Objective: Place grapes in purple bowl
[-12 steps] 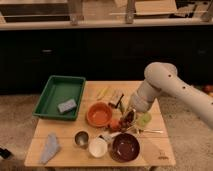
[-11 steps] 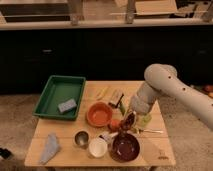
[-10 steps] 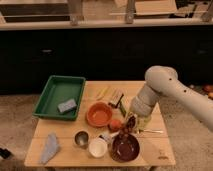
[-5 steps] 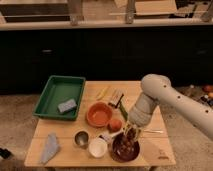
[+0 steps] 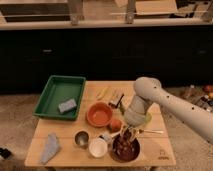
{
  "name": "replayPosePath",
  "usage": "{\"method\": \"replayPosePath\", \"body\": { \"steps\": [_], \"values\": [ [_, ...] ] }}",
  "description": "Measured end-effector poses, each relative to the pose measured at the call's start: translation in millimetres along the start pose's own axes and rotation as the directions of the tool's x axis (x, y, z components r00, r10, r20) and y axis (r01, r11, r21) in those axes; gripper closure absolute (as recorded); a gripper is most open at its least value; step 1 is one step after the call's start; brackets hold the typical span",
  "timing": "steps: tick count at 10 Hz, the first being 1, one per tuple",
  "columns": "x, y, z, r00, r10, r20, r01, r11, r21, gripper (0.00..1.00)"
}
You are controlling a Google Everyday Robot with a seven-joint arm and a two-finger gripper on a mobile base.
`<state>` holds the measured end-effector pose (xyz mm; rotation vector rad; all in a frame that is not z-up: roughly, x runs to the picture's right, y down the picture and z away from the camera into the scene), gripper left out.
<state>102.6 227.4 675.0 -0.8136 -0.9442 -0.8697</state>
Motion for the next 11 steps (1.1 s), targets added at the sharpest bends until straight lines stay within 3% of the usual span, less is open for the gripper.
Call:
{"method": "replayPosePath", "body": {
  "steps": [2,4,5,9,11],
  "values": [
    [12,1,3,1.0,0.018,0.009,-0.018,1.0,0.008,0.9],
    [19,5,5,0.999,0.038,0.028,-0.039,0.999,0.017,0.7],
    [21,11,8,0.997,0.049,0.06,-0.051,0.998,0.021,0.57],
    [11,15,4,0.997,0.047,0.06,-0.048,0.999,0.024,0.22],
    [4,13,3,0.998,0.035,0.057,-0.036,0.999,0.021,0.2]
  ]
}}
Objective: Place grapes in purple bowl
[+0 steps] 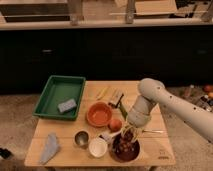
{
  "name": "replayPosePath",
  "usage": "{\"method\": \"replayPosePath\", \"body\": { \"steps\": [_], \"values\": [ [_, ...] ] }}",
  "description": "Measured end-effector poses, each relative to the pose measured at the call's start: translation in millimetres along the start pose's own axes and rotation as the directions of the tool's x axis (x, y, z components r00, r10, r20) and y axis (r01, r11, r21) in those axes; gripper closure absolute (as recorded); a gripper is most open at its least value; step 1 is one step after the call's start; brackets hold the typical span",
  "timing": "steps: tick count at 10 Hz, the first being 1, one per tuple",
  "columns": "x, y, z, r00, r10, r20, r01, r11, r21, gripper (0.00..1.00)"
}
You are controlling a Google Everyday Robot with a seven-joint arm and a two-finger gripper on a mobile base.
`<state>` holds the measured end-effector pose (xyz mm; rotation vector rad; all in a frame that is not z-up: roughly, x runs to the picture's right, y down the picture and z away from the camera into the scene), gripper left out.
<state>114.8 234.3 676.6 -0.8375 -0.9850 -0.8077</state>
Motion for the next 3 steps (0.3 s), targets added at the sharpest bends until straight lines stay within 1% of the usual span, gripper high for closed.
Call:
{"method": "replayPosePath", "body": {
  "steps": [3],
  "values": [
    [-10.3,-1.7,-3.6,1.0,-0.019,0.001,0.019,1.0,-0.007,0.2]
  ]
}}
